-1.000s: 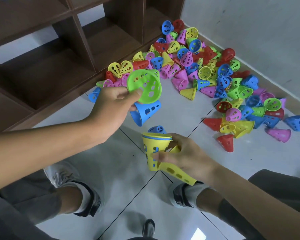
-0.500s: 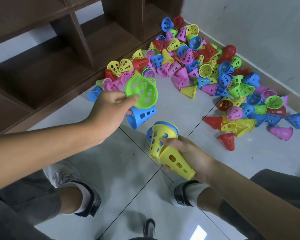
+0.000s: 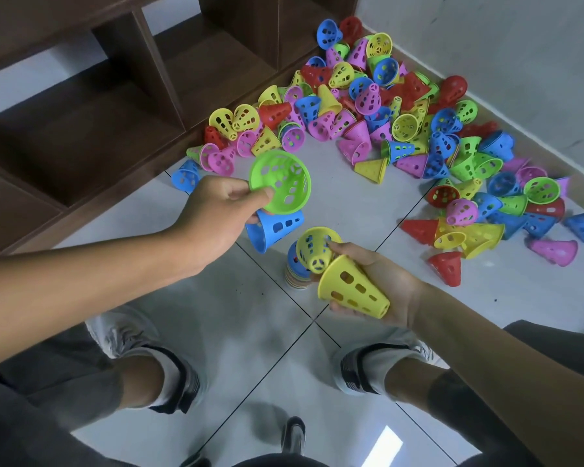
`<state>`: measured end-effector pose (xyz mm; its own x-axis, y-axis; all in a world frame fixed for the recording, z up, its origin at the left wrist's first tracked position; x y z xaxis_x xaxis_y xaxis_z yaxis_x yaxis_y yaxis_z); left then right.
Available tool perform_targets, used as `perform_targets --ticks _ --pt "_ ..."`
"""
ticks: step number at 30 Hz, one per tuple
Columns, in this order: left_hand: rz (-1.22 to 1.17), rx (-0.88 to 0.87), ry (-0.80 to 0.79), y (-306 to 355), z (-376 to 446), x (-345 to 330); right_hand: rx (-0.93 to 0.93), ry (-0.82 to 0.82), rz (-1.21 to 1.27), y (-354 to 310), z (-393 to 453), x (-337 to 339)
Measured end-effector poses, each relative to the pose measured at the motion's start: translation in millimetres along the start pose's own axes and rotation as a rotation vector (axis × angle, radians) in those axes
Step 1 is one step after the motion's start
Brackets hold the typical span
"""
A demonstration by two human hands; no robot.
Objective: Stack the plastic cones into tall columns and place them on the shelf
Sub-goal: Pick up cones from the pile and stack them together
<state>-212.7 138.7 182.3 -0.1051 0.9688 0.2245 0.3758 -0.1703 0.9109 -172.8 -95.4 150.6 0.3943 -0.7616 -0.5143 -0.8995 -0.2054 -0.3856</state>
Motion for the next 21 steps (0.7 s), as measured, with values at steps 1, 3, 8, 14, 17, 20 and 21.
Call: perform_targets --ticks 1,3,8,14,17,20,21 --pt "0.002 -0.001 -0.001 0 0 0 0.006 -0.004 0.020 0 2 1" --pt "0.009 -0.003 -0.006 0 0 -1 0.023 -0.009 0.045 0 5 3" --pt "0.017 0.001 -0.025 1 -2 -3 0.009 0.020 -0.066 2 9 7" --pt "0.012 -0.002 -0.009 3 0 -2 0.061 0.140 -0.345 8 0 17" --pt "-0.006 0.001 -0.004 3 2 0 0.137 0.153 -0.406 7 -7 22" --pt "-0.030 0.000 0.002 3 4 2 0.194 0.159 -0.374 1 -13 25" --pt "-0.036 -0.003 0.005 4 4 2 0.211 0.179 -0.368 -3 -15 26"
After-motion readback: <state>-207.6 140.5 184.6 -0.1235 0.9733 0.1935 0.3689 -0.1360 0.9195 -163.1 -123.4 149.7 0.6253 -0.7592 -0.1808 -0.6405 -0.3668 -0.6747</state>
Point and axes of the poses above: each hand's wrist, its own z-axis towards the middle knuckle, its own x-axis out of the back of the hand, y = z × x, the point moved 1 cm from there along z, towards the middle knuckle, and after that the axes turned 11 degrees about -y, right-handed, at the moved point
